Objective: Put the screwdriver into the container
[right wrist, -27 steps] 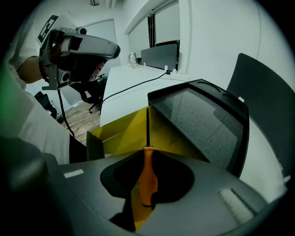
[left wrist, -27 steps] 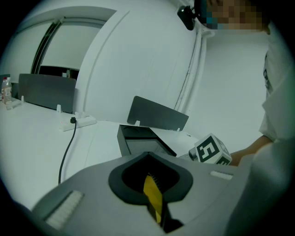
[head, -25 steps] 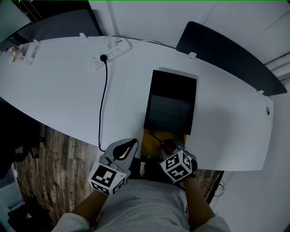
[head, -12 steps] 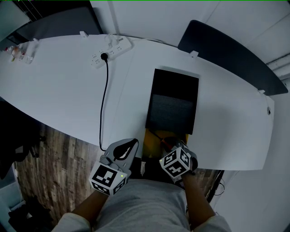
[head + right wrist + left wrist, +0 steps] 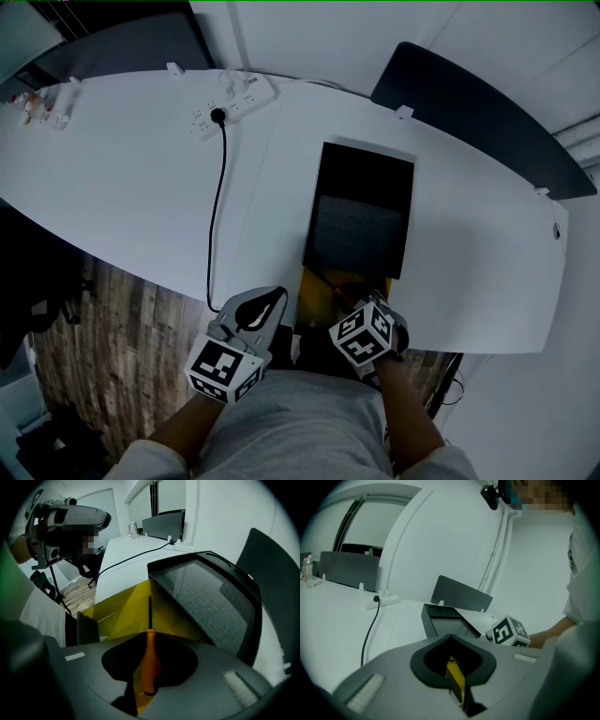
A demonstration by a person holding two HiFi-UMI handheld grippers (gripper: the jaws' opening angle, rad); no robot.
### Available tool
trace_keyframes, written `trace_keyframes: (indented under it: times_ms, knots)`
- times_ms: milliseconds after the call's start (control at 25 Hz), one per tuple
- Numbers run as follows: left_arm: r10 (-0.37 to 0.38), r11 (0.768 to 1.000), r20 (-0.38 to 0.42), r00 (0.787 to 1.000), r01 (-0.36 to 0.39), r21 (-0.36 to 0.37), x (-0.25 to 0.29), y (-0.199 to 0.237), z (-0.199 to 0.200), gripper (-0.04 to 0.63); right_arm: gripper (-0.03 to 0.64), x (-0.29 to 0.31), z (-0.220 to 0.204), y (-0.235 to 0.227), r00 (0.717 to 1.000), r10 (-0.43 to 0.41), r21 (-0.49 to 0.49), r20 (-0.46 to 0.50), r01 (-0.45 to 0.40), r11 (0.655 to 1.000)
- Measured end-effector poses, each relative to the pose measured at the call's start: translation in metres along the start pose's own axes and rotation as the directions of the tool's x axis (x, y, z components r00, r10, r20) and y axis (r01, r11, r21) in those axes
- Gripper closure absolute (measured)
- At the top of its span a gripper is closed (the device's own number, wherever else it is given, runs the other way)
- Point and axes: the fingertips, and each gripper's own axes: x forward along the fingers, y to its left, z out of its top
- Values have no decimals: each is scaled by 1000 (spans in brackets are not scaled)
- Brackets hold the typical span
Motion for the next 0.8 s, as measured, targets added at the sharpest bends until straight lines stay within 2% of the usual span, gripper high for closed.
trace_keyframes:
  times_ms: [800]
  knots:
    - [-12,1000,1,1000,12,7,-1,-5,0,594,500,-9,6,0,999,-4,35,48,2,999]
